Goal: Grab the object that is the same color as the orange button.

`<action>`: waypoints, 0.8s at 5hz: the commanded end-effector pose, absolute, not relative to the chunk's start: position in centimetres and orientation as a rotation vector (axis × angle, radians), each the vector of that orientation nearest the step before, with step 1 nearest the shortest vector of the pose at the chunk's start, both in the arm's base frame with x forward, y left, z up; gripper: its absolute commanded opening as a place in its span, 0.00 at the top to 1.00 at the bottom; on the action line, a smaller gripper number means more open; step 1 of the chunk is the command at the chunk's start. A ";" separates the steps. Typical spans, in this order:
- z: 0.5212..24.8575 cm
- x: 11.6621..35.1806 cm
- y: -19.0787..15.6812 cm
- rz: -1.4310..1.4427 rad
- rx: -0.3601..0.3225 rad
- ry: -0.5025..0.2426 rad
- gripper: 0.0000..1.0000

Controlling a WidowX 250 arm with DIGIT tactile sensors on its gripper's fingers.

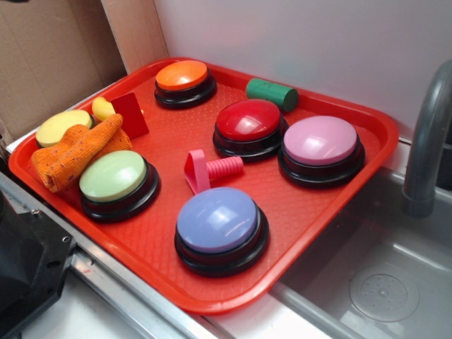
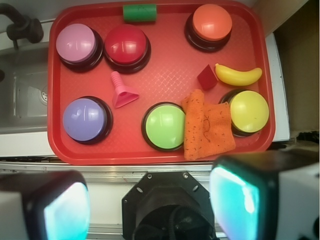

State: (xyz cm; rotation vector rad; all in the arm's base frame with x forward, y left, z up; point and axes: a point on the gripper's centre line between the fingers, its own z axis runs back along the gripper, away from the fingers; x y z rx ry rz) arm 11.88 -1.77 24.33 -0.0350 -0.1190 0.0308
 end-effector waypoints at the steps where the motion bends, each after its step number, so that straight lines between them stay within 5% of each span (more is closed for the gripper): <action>1: 24.3 11.9 -1.8 0.031 -0.035 -0.119 0.00; 4: 15.5 13.4 4.1 0.575 0.002 -0.084 0.00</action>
